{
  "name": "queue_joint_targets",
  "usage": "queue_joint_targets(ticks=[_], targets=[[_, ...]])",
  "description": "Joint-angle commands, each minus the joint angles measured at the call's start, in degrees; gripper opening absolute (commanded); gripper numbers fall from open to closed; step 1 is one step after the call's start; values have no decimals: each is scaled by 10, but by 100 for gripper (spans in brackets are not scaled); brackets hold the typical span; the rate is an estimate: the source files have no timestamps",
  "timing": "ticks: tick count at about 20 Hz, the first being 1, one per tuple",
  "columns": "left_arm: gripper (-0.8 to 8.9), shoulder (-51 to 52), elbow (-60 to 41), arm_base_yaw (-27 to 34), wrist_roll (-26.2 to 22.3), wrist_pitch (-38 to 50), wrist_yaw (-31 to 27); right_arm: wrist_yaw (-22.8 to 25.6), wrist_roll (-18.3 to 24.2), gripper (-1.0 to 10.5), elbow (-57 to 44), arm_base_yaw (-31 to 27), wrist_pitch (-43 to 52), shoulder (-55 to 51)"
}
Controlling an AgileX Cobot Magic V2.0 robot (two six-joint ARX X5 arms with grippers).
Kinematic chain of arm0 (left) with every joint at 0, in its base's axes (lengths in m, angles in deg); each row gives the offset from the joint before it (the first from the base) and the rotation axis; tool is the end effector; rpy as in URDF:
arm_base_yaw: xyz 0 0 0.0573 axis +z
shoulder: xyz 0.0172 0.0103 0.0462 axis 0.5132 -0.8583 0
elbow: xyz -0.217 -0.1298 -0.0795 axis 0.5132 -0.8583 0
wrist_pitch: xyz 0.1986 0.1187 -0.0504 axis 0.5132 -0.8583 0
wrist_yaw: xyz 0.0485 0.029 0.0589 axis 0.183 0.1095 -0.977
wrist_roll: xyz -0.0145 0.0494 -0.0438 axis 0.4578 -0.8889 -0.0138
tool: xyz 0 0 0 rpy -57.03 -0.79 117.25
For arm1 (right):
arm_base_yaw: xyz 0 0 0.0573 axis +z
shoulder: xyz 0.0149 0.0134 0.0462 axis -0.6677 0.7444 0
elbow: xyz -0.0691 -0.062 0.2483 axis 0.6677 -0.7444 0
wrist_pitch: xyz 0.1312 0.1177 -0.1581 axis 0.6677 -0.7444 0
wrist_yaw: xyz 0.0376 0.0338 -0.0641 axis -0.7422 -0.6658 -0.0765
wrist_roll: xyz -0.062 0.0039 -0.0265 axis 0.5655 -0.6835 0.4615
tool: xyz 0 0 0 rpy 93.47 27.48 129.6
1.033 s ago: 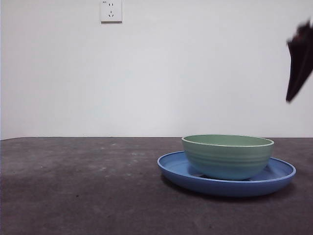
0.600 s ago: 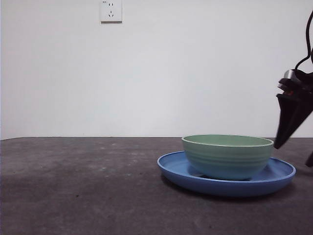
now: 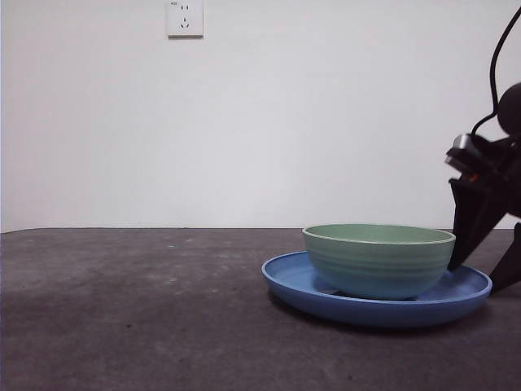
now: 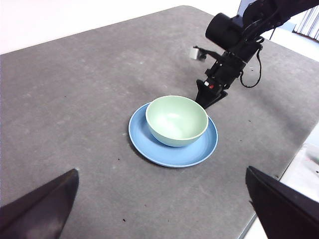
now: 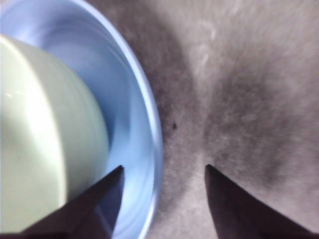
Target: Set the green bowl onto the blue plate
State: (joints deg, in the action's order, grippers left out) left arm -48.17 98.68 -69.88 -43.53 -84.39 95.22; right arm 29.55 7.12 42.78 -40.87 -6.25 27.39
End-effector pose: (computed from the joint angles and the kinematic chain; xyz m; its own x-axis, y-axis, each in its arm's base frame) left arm 0.0627 -0.0609 0.3423 0.6162 -0.6988 -0.3632 0.7277 0.6815 -0.0767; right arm 0.2889 0.0324 0.1544 0.1868 0.5463 -0.8165 -0.1199 0.8376 0.5330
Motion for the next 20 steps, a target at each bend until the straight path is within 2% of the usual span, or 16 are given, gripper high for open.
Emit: queue_joint_targets(ticks=[1, 3, 5, 6, 14, 20], targets=[[598, -3, 7, -3, 3, 6, 1, -4, 7, 187, 7, 9, 7, 25], [598, -3, 7, -3, 3, 6, 1, -9, 7, 128, 7, 14, 14, 36], [598, -3, 7, -3, 3, 6, 1, -9, 7, 20, 7, 16, 21, 39], [598, -3, 7, -3, 3, 6, 1, -7, 4, 8, 7, 16, 26, 39], [598, -3, 7, -3, 3, 6, 1, -8, -29, 8, 44, 17, 1, 38], [598, -3, 7, -3, 3, 6, 1, -27, -63, 8, 97, 60, -23, 38]])
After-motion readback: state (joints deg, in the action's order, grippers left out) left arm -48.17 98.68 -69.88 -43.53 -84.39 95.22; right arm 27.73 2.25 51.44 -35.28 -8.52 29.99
